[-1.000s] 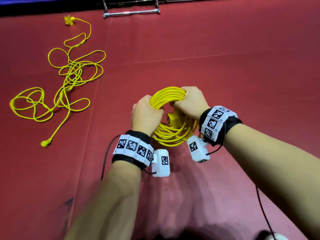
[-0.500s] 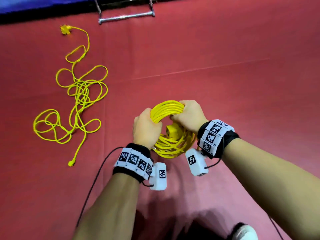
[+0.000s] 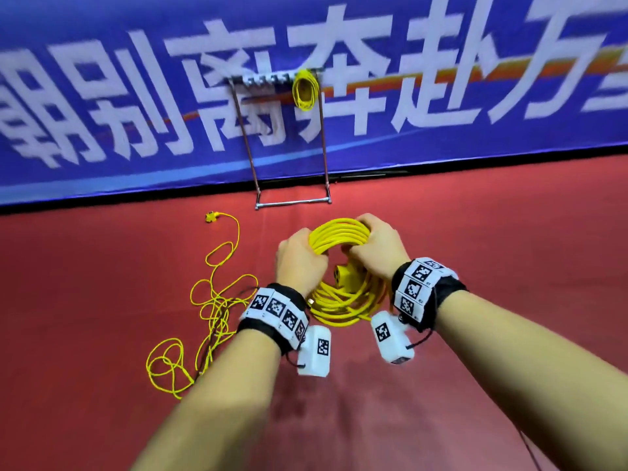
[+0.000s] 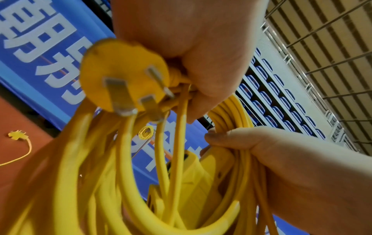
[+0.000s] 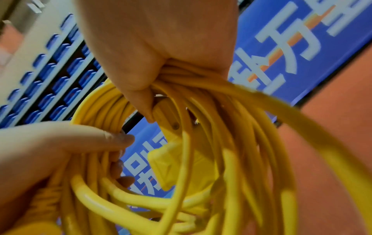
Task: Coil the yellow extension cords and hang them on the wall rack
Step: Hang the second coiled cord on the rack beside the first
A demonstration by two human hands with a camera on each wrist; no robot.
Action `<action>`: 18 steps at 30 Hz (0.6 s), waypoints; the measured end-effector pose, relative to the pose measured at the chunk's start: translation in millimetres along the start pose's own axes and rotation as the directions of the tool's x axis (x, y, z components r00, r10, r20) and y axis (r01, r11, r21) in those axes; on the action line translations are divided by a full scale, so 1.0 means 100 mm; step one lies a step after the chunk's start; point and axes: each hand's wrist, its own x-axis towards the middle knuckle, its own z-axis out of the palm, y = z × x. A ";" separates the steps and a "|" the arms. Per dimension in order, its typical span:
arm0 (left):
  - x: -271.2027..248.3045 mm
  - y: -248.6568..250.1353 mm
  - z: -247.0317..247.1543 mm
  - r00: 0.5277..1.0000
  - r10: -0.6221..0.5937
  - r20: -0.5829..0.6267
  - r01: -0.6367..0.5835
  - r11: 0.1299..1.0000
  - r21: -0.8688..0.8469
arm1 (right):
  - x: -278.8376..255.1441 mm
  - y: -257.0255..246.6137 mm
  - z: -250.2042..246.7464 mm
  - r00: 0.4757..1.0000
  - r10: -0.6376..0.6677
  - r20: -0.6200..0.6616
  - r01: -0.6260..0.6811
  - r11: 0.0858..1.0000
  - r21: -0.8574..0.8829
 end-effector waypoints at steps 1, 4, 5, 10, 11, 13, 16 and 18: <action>0.08 0.21 -0.16 1.000 0.007 -0.015 -0.007 1.000 0.002 | 0.06 -0.18 -0.18 0.999 -0.048 -0.006 0.048 0.999 -0.023; 0.27 0.68 -0.55 0.998 0.034 -0.059 -0.035 0.999 -0.011 | 0.28 -0.67 -0.58 0.984 -0.172 0.034 0.175 0.979 -0.104; 0.34 0.79 -0.66 0.996 0.050 -0.073 -0.051 0.999 -0.013 | 0.36 -0.80 -0.67 0.977 -0.208 0.040 0.211 0.970 -0.124; 0.89 0.93 -1.07 0.986 0.111 -0.127 -0.110 0.994 0.013 | 0.87 -1.31 -0.72 0.946 -0.320 -0.060 0.311 0.943 -0.118; 1.04 0.89 -1.14 0.984 0.109 -0.139 -0.106 0.994 0.025 | 1.01 -1.39 -0.66 0.945 -0.319 -0.063 0.311 0.944 -0.112; 1.37 0.77 -1.29 0.979 0.122 -0.165 -0.114 0.992 0.055 | 1.32 -1.56 -0.50 0.945 -0.319 -0.066 0.311 0.944 -0.109; 1.94 0.48 -1.51 0.966 0.167 -0.195 -0.150 0.984 0.098 | 1.88 -1.84 -0.16 0.949 -0.307 -0.067 0.299 0.948 -0.105; 2.36 0.27 -1.67 0.959 0.182 -0.215 -0.156 0.979 0.133 | 2.28 -2.07 0.09 0.950 -0.305 -0.059 0.298 0.949 -0.104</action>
